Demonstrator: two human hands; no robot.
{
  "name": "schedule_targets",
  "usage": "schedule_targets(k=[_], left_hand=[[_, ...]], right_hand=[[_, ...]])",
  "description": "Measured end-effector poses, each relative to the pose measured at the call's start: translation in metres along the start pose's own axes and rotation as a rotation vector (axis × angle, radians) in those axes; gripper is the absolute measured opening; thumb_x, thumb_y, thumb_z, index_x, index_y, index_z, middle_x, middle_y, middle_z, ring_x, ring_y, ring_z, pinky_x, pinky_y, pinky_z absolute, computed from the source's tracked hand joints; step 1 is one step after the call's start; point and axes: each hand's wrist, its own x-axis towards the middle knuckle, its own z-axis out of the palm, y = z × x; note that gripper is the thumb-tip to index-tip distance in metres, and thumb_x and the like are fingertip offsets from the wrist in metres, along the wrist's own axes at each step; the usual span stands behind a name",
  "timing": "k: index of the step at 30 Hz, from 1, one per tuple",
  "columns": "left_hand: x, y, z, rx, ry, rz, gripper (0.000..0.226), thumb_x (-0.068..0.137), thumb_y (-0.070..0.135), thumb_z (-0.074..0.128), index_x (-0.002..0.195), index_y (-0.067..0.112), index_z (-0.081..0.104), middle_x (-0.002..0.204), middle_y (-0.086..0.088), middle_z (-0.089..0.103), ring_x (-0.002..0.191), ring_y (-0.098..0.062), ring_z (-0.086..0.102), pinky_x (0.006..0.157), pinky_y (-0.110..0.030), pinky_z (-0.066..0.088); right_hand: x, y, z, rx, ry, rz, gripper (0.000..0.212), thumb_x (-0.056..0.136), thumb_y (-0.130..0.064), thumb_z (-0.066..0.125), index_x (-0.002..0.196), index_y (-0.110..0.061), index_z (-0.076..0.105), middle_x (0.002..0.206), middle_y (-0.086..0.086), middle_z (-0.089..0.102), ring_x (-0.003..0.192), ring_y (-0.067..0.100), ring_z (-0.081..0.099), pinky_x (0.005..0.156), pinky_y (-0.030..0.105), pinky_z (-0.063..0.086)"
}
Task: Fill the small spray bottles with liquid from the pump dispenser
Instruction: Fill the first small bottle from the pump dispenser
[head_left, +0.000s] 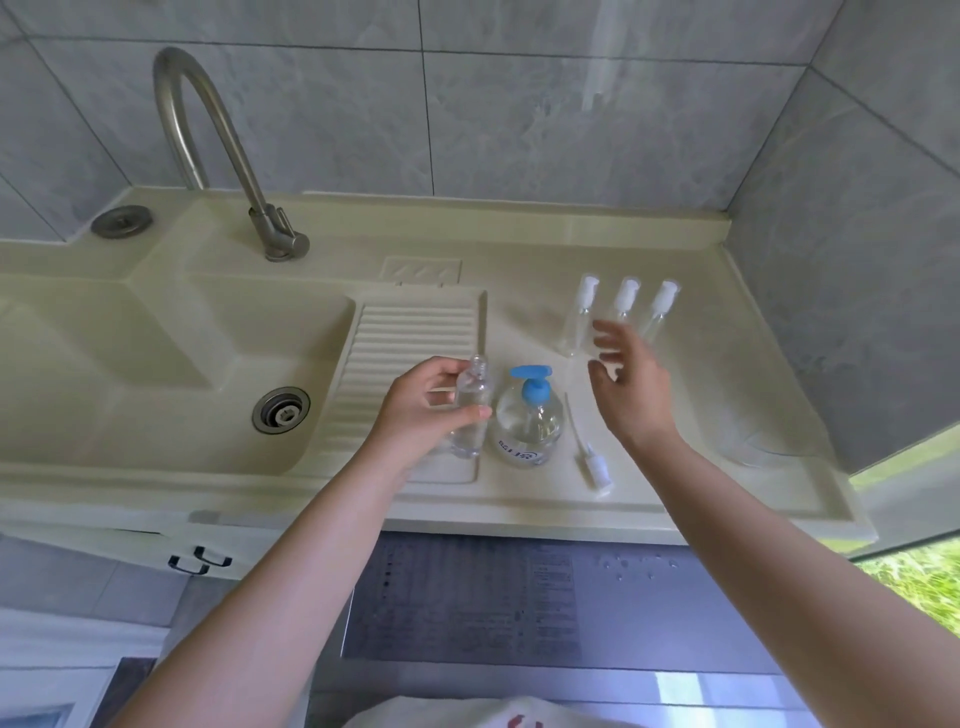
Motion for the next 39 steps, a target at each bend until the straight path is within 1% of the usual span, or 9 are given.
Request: schedule_targets(k=[2, 5, 9, 14, 21, 27, 31, 36, 39], left_hand=[[-0.005, 0.001, 0.003, -0.031, 0.019, 0.000, 0.048, 0.061, 0.017, 0.090, 0.101, 0.035, 0.069, 0.112, 0.007, 0.070, 0.108, -0.023, 0.065, 0.097, -0.044, 0.053], [-0.014, 0.002, 0.010, -0.066, 0.059, 0.002, 0.050, 0.055, 0.023, 0.087, 0.101, 0.032, 0.069, 0.113, 0.004, 0.071, 0.108, -0.026, 0.065, 0.097, -0.047, 0.053], [-0.023, 0.004, 0.013, -0.050, 0.067, 0.023, 0.046, 0.063, 0.015, 0.088, 0.102, 0.031, 0.068, 0.112, 0.006, 0.070, 0.107, -0.021, 0.065, 0.095, -0.041, 0.053], [-0.029, 0.009, 0.014, -0.041, 0.095, 0.049, 0.045, 0.067, 0.010, 0.087, 0.101, 0.032, 0.067, 0.112, 0.009, 0.070, 0.107, -0.016, 0.064, 0.093, -0.035, 0.053], [-0.039, 0.015, 0.017, -0.065, 0.098, 0.086, 0.045, 0.069, 0.007, 0.086, 0.102, 0.030, 0.067, 0.109, 0.012, 0.069, 0.105, -0.011, 0.063, 0.085, -0.021, 0.047], [-0.040, 0.016, 0.015, -0.041, 0.099, 0.099, 0.047, 0.068, 0.011, 0.088, 0.104, 0.033, 0.067, 0.110, 0.014, 0.069, 0.108, -0.015, 0.063, 0.091, -0.029, 0.051], [-0.042, 0.020, 0.015, -0.030, 0.089, 0.110, 0.046, 0.068, 0.020, 0.086, 0.105, 0.037, 0.067, 0.115, 0.013, 0.068, 0.109, -0.017, 0.063, 0.097, -0.041, 0.051], [-0.044, 0.028, 0.017, -0.035, 0.097, 0.126, 0.050, 0.072, 0.017, 0.085, 0.111, 0.042, 0.064, 0.119, 0.015, 0.064, 0.108, -0.016, 0.062, 0.095, -0.036, 0.052], [-0.042, 0.029, 0.019, -0.061, 0.129, 0.128, 0.054, 0.071, 0.019, 0.087, 0.115, 0.037, 0.061, 0.120, 0.011, 0.065, 0.109, -0.014, 0.062, 0.092, -0.031, 0.051]], right_hand=[[-0.012, 0.016, -0.001, -0.040, -0.015, 0.021, 0.038, 0.087, -0.001, 0.063, 0.122, -0.015, 0.061, 0.113, 0.007, 0.064, 0.090, 0.018, 0.061, 0.080, 0.020, 0.044], [-0.031, 0.034, 0.000, -0.131, -0.055, 0.060, 0.030, 0.083, -0.006, 0.073, 0.110, -0.013, 0.063, 0.105, 0.007, 0.060, 0.078, 0.017, 0.057, 0.066, 0.010, 0.037], [-0.050, 0.049, 0.005, -0.216, -0.116, 0.151, 0.031, 0.082, -0.017, 0.078, 0.106, -0.017, 0.060, 0.104, 0.004, 0.056, 0.081, 0.017, 0.055, 0.071, 0.031, 0.048], [-0.058, 0.058, 0.010, -0.285, -0.181, 0.247, 0.034, 0.082, -0.025, 0.078, 0.107, -0.018, 0.057, 0.106, 0.005, 0.054, 0.088, 0.023, 0.058, 0.082, 0.040, 0.053], [-0.061, 0.064, 0.011, -0.422, -0.298, 0.313, 0.041, 0.086, -0.027, 0.072, 0.118, -0.017, 0.050, 0.108, 0.006, 0.052, 0.095, 0.028, 0.059, 0.087, 0.041, 0.051], [-0.050, 0.057, 0.005, -0.434, -0.270, 0.272, 0.040, 0.092, -0.028, 0.065, 0.127, -0.021, 0.048, 0.114, 0.007, 0.056, 0.101, 0.028, 0.059, 0.090, 0.040, 0.049], [-0.032, 0.026, -0.008, -0.267, -0.087, 0.191, 0.035, 0.093, -0.023, 0.065, 0.125, -0.021, 0.051, 0.112, 0.007, 0.059, 0.089, 0.024, 0.055, 0.080, 0.038, 0.049], [-0.022, -0.024, -0.031, 0.099, 0.051, 0.079, 0.027, 0.092, -0.021, 0.068, 0.116, -0.019, 0.057, 0.094, -0.009, 0.062, 0.083, 0.017, 0.060, 0.071, 0.028, 0.044], [-0.021, -0.052, -0.040, 0.332, 0.069, 0.111, 0.022, 0.088, -0.021, 0.074, 0.104, -0.024, 0.059, 0.092, -0.017, 0.061, 0.075, 0.005, 0.057, 0.064, 0.012, 0.044]])
